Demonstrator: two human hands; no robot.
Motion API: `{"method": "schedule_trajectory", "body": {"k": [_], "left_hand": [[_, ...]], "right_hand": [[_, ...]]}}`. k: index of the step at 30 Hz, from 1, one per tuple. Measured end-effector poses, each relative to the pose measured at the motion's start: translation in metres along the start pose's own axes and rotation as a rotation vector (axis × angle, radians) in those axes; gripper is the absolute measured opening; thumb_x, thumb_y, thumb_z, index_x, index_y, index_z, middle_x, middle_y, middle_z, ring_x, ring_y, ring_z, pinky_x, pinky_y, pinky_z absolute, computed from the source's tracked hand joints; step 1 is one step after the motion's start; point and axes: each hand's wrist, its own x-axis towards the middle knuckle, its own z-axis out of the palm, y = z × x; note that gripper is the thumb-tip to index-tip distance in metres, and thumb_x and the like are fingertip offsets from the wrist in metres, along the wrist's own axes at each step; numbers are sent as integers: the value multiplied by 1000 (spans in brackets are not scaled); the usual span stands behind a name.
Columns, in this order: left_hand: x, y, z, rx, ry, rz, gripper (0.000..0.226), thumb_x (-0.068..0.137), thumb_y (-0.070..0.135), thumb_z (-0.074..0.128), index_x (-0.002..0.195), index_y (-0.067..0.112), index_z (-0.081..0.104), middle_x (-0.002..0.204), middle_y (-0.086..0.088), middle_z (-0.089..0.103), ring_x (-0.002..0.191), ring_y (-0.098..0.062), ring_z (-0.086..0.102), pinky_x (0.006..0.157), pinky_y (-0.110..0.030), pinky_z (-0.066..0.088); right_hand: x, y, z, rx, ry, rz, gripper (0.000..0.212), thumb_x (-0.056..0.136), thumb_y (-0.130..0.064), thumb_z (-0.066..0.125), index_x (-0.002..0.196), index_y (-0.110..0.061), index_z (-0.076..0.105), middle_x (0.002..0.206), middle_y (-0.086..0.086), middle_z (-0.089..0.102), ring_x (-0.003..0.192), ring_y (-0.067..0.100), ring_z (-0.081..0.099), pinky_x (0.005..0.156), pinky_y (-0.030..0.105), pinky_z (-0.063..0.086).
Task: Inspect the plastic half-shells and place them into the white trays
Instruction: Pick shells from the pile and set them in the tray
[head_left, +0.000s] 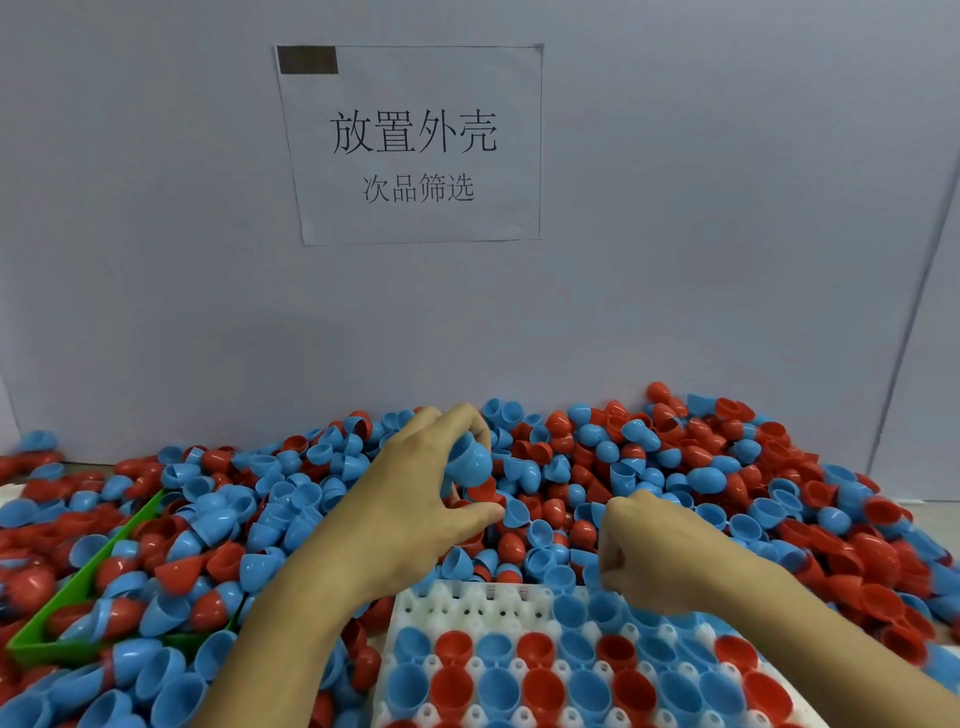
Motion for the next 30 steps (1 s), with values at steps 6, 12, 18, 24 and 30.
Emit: {"method": "schedule_trajectory", "body": {"k": [6,12,18,24,30], "left_hand": [[0,-2,1,9,-1,1,36,85,35,76,88,46,41,100,18,46,85,16,42,66,-3,39],[3,-4,4,-3,-7,-11,37,84,35,77,87,45,42,99,17,46,79,10,46,63,-6,40],[2,-8,16,-67,-55,-22,37,84,32,77,86,43,42,101,15,49,82,6,49,69,-8,43],[4,-4,28,-137,-89,-50,38,86,20,75,86,40,43,98,11,54,79,-2,56,67,-15,48],[7,-5,32,-88,-55,-90,44,84,18,74,90,42,37,102,11,50,83,-6,54,61,-17,45]], "right_hand": [[-3,-3,0,-38,-71,19,27,80,-3,57,54,-12,57,60,5,58,52,21,50,50,28,43],[-6,-3,-2,-21,-23,-22,14,84,-25,70,96,-22,76,96,-7,72,84,15,68,73,32,60],[-11,-10,1,-13,63,-23,17,91,-19,60,106,-19,68,107,-2,61,99,16,56,79,31,54],[-25,-62,-32,918,254,-156,29,84,-62,56,99,-38,63,80,-4,70,67,9,67,63,27,58],[-23,-76,-29,988,223,-55,21,86,-42,72,101,-31,62,77,-6,74,69,3,69,63,17,52]]}}
